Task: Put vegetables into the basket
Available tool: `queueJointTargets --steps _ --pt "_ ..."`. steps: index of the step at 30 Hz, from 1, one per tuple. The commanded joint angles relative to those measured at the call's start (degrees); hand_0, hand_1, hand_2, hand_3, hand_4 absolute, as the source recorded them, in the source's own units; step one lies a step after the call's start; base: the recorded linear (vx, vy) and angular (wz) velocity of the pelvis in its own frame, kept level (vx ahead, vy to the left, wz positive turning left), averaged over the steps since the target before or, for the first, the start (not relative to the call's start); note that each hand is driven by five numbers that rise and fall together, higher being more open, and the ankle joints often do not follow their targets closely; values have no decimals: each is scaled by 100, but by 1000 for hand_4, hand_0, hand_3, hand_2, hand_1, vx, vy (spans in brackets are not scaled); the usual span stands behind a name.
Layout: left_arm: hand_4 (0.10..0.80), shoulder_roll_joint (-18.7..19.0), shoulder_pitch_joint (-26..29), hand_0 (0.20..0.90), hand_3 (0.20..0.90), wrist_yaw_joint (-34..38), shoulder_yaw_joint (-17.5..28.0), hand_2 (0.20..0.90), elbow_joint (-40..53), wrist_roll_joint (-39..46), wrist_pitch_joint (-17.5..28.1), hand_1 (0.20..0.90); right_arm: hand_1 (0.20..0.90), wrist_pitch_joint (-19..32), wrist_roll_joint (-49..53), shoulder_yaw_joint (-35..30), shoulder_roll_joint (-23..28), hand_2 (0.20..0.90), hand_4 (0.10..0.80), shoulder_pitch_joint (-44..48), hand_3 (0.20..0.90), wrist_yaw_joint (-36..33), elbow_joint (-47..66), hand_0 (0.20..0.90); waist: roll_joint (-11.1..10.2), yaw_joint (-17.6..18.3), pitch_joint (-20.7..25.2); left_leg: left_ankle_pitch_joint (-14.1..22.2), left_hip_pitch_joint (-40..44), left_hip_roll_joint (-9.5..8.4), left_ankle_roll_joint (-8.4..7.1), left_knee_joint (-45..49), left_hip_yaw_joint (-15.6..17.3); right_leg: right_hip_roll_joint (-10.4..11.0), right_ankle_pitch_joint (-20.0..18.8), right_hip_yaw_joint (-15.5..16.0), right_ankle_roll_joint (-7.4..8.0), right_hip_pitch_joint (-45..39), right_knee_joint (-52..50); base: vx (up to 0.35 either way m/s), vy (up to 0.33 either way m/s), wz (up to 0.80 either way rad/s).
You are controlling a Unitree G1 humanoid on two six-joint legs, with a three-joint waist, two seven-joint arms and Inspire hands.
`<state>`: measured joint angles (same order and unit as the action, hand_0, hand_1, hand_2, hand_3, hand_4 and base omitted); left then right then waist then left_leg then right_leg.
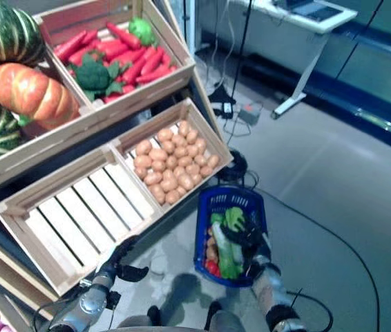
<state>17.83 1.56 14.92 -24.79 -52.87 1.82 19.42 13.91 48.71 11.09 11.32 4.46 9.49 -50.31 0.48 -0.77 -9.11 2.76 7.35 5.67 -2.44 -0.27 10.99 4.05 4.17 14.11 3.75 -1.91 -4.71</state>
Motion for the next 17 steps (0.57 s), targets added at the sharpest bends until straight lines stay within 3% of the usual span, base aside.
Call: queueJointTargets --steps 1,4,7,11,17 --pt "800 -111 -2 900 900 171 274 900 -18 -106 570 900 900 89 551 40 -226 900 800 21 900 675 359 900 -12 202 247 -7 57 -305 306 -473 110 -23 -129 -99 -176 -485 634 -57 59 -19" --pt "800 -242 -19 900 900 234 304 900 -225 -81 555 900 900 8 669 279 -422 900 800 -312 900 952 341 900 -5 275 308 9 15 -328 278 -473 113 -38 -319 -121 -139 -571 971 -78 40 -3" --pt "800 -383 48 900 900 149 333 900 -448 191 323 900 900 67 520 460 -539 900 800 -320 900 735 282 900 16 285 345 25 -21 -348 276 -473 82 -41 -311 -125 -134 -541 971 -58 21 -4" --pt "800 -609 107 900 900 -139 300 900 -951 452 -378 900 900 542 -195 870 -628 900 800 -160 900 655 141 900 24 241 394 39 -1 -399 294 -473 -33 -43 -249 -50 -157 -604 971 -33 8 2" --pt "800 -731 168 900 900 -476 14 900 -1463 284 -691 900 900 860 -898 1144 -539 900 800 23 900 218 -235 900 18 191 466 85 85 -424 317 -473 -79 -24 -167 57 -140 -727 971 9 17 7"
